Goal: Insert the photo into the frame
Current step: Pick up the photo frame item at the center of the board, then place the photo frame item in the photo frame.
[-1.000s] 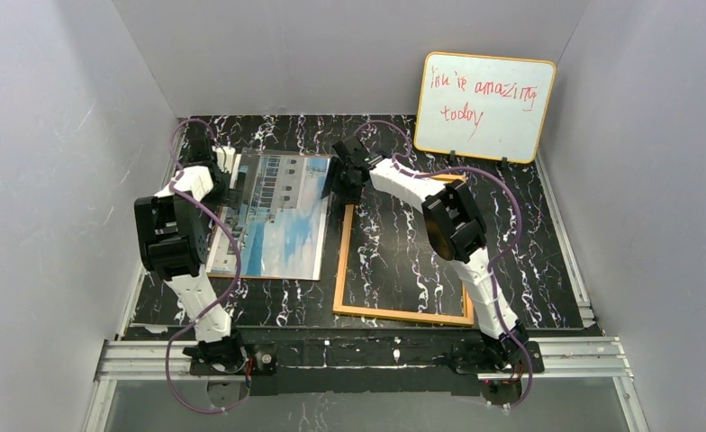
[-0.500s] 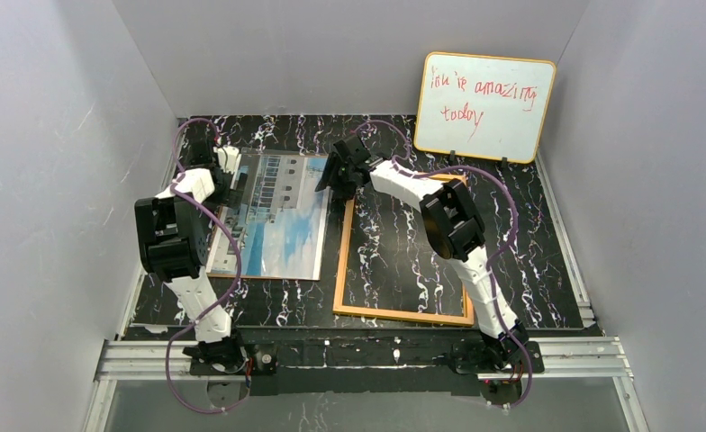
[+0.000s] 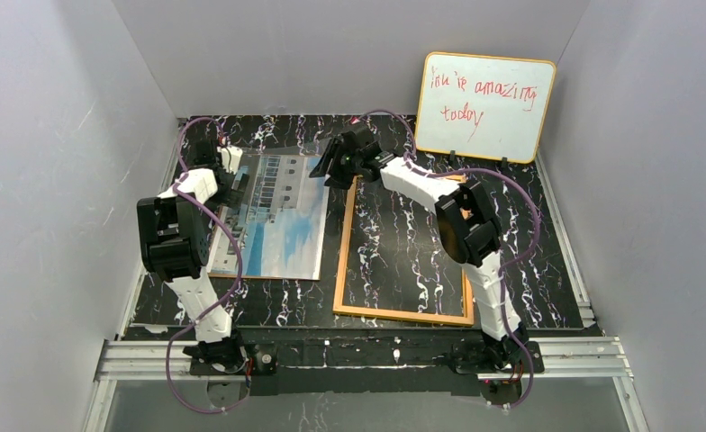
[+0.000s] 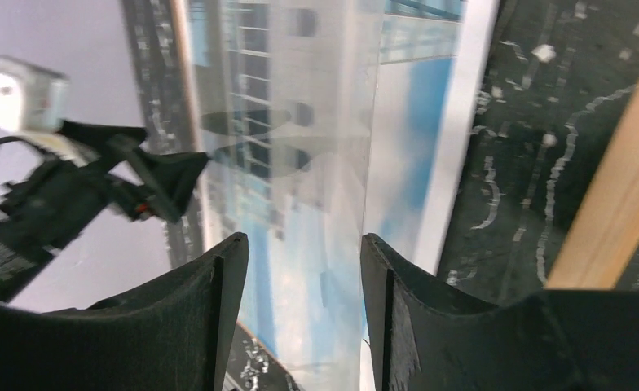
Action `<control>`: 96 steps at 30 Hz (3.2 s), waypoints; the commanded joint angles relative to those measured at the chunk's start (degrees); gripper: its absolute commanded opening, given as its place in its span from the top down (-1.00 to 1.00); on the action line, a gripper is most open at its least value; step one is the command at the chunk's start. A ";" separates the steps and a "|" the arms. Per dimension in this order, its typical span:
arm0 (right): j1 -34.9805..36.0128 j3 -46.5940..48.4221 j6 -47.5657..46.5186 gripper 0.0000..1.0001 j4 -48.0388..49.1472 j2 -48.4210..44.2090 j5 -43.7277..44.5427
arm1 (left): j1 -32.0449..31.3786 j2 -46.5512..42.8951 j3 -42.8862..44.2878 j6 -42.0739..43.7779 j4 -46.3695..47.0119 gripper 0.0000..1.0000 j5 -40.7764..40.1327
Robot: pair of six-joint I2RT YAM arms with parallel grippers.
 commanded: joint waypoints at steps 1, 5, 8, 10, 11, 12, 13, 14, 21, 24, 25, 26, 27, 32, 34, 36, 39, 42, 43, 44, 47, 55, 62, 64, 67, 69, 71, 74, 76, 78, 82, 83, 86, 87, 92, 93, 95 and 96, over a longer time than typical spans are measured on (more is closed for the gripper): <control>1.47 -0.45 2.28 -0.21 7.29 -4.92 -5.48 | -0.59 3.45 -3.82 0.70 -6.28 -0.96 0.12; 1.52 -2.92 3.54 -0.21 13.16 -5.78 -10.14 | -0.53 3.26 -3.92 0.79 -6.46 -0.96 0.14; 1.56 -2.34 2.39 -0.21 13.24 -4.82 -12.09 | -0.56 3.02 -3.83 0.57 -6.52 -0.96 0.40; 1.58 -1.35 1.53 -0.21 11.77 -3.44 -12.58 | -0.56 2.92 -3.83 0.44 -6.67 -0.96 0.57; 1.58 -1.18 1.34 -0.20 11.69 -2.75 -12.71 | -0.52 2.84 -3.76 0.17 -6.80 -0.96 0.65; 1.56 -1.39 1.32 -0.14 11.68 -1.97 -13.03 | -0.57 2.73 -3.62 -0.09 -7.14 -0.96 1.00; 1.56 -1.54 1.39 -0.07 11.68 -1.46 -13.22 | -0.56 2.58 -3.57 -0.29 -7.40 -0.96 1.35; 1.56 -1.70 1.40 -0.03 11.68 -1.00 -13.24 | -0.53 2.41 -3.55 -0.41 -7.67 -0.96 1.69; 1.58 -2.07 -1.17 0.52 11.68 -1.07 -10.41 | -0.56 1.60 -2.09 -0.27 -10.01 -0.96 1.80; 1.07 -0.55 -2.99 0.95 9.02 -1.49 -9.71 | -0.48 1.12 1.39 -0.04 -14.11 -0.96 2.04; 0.61 0.09 -3.35 0.97 7.82 -1.85 -10.10 | -0.43 0.71 2.95 0.18 -15.80 -0.96 2.28; -0.02 0.35 -3.72 0.97 6.53 -2.43 -10.79 | -0.37 0.20 4.71 0.39 -17.76 -0.96 2.40; -0.70 0.11 -4.25 0.97 5.37 -3.46 -11.46 | -0.41 -0.70 6.37 0.43 -19.31 -0.96 2.56; -6.01 -5.88 -11.03 0.97 -6.25 -12.71 -15.22 | -0.46 -4.72 13.59 0.69 -24.97 -0.97 5.68; -8.87 -11.52 -14.76 0.97 -10.96 -18.45 -16.21 | -1.50 -4.24 16.83 0.58 -28.25 -0.96 6.11; -11.86 -17.36 -17.90 0.97 -16.33 -25.15 -16.47 | -3.32 -3.72 18.35 0.37 -30.28 -0.96 5.55; -15.87 -24.48 -22.15 0.97 -23.56 -32.99 -14.64 | -8.01 -4.26 16.09 -0.02 -28.69 -0.96 4.51; -18.52 -28.81 -27.04 0.97 -29.95 -39.21 -8.53 | -12.55 -4.38 13.50 -0.64 -26.93 -0.96 3.90; -19.39 -29.78 -27.89 0.97 -31.16 -40.65 -7.81 | -14.16 -4.37 12.70 -0.84 -26.31 -0.96 3.73; -20.08 -30.34 -28.63 0.97 -32.39 -41.77 -6.73 | -15.77 -4.26 11.97 -1.06 -25.72 -0.96 3.31; -20.58 -29.68 -30.90 0.97 -36.59 -42.39 -0.32 | -21.17 -3.38 11.13 -1.87 -24.71 -0.97 1.94; -21.19 -24.63 -34.50 0.97 -41.71 -41.31 6.44 | -30.13 1.00 14.79 -6.47 -21.16 -0.96 2.61; -22.42 -24.21 -34.99 0.97 -41.71 -40.51 10.16 | -33.83 5.88 16.47 -12.88 -13.46 -0.97 0.24; -23.40 -25.20 -35.38 0.97 -41.14 -40.69 10.51 | -34.65 6.92 15.81 -12.91 -11.05 -0.96 -1.72; -24.27 -26.17 -35.86 0.97 -40.17 -40.88 10.21 | -35.57 9.75 16.50 -12.72 -10.75 -0.96 -2.90; -24.36 -26.60 -36.56 0.97 -39.50 -40.62 9.32 | -35.88 10.80 16.89 -12.96 -10.81 -0.97 -2.58; -24.45 -26.32 -37.13 0.97 -39.87 -40.07 9.34 | -36.26 11.20 16.91 -12.88 -10.77 -0.96 -2.69; -24.46 -26.41 -37.76 0.97 -39.75 -39.93 9.26 | -36.58 11.52 16.03 -12.01 -10.52 -0.96 -3.05; -24.41 -26.51 -37.89 0.97 -39.48 -39.76 8.38 | -36.69 11.88 15.30 -10.76 -10.51 -0.96 -4.33; -24.44 -26.80 -37.97 0.97 -39.10 -39.62 6.42 | -36.69 12.20 14.22 -8.99 -10.58 -0.97 -7.44; -24.41 -27.77 -37.91 0.97 -38.49 -39.49 4.49 | -36.69 11.30 10.66 -4.64 -8.35 -0.96 -13.90; -24.43 -28.14 -37.64 0.97 -38.25 -39.49 4.12 | -36.69 10.66 10.09 -4.30 -8.21 -0.97 -14.35; -24.41 -29.40 -36.74 0.97 -37.52 -39.29 2.33 | -36.69 7.83 9.84 -4.78 -8.59 -0.96 -13.33; -24.44 -29.85 -36.36 0.97 -37.38 -39.17 1.79 | -36.69 6.89 10.49 -5.21 -8.88 -0.96 -12.65; -24.46 -32.05 -34.91 0.97 -36.40 -39.27 2.35 | -37.10 4.86 14.93 -9.49 -14.08 -0.96 -5.01; -24.43 -32.13 -34.82 0.97 -36.46 -39.54 2.87 | -37.32 4.86 15.71 -10.60 -15.19 -0.96 -2.87; -24.46 -32.10 -34.74 0.97 -36.94 -40.08 4.28 | -37.48 5.18 16.86 -12.99 -16.82 -0.96 2.73; -24.46 -32.00 -34.78 0.97 -37.19 -40.38 4.93 | -37.44 5.47 17.37 -14.15 -17.40 -0.96 5.13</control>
